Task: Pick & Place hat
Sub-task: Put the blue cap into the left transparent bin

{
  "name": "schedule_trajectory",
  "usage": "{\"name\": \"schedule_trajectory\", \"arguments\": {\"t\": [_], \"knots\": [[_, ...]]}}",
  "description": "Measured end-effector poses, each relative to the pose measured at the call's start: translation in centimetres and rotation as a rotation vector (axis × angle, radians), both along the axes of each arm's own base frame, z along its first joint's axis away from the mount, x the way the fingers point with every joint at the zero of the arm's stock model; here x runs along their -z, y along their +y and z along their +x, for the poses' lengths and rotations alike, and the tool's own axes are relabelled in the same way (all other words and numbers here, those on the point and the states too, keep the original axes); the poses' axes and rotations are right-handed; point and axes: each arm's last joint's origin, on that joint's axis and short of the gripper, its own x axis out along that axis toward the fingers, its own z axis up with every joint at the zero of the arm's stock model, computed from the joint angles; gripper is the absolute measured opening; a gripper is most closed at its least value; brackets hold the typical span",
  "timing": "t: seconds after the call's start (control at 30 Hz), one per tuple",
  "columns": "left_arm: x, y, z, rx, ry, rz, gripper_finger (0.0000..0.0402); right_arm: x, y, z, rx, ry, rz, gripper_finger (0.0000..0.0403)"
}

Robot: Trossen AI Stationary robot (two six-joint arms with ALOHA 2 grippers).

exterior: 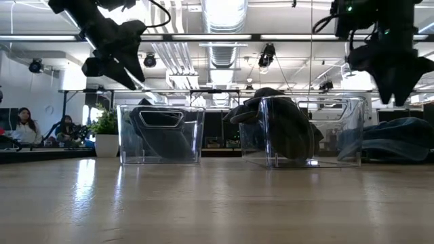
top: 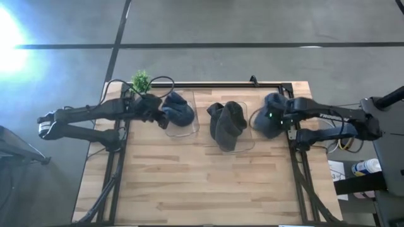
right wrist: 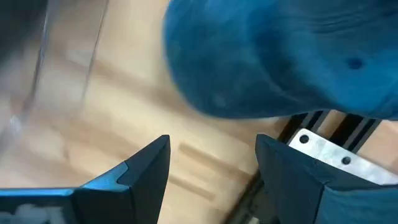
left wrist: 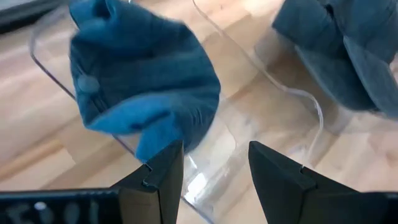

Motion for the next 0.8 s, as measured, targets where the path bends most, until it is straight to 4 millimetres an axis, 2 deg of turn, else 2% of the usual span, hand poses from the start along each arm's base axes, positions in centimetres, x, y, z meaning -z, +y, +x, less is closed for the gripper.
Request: {"name": "schedule_trajectory", "arguments": {"t": [0.1, 0.3, 0.4, 0.57, 0.63, 0.8], "knots": [[0.2, -0.4, -0.1, 0.015, 0.016, -0.025, 0.0174, 0.2, 1.7, 0.3, -0.167, 0.030, -0.026, 0.0229], [0.2, -0.8, 0.0, 0.040, 0.026, -0.026, 0.0174, 0.3, 5.6, 1.1, -0.459, 0.028, -0.236, 0.0224], [0.2, -0.8, 0.0, 0.043, 0.030, -0.021, 0.0174, 2.1, 7.2, 1.4, -0.542, 0.049, -0.258, 0.0224], [0.2, -0.8, 0.0, 0.036, 0.036, -0.002, 0.0174, 6.2, 8.9, 2.0, -0.560, 0.119, -0.214, 0.0224], [0.2, -0.8, 0.0, 0.038, 0.042, 0.012, 0.0174, 7.1, 9.2, 2.3, -0.563, 0.199, -0.297, 0.0224], [0.2, -0.9, 0.0, 0.052, 0.050, 0.026, 0.0174, 9.1, 10.3, 3.8, -0.701, 0.343, -0.576, 0.0224]]}}
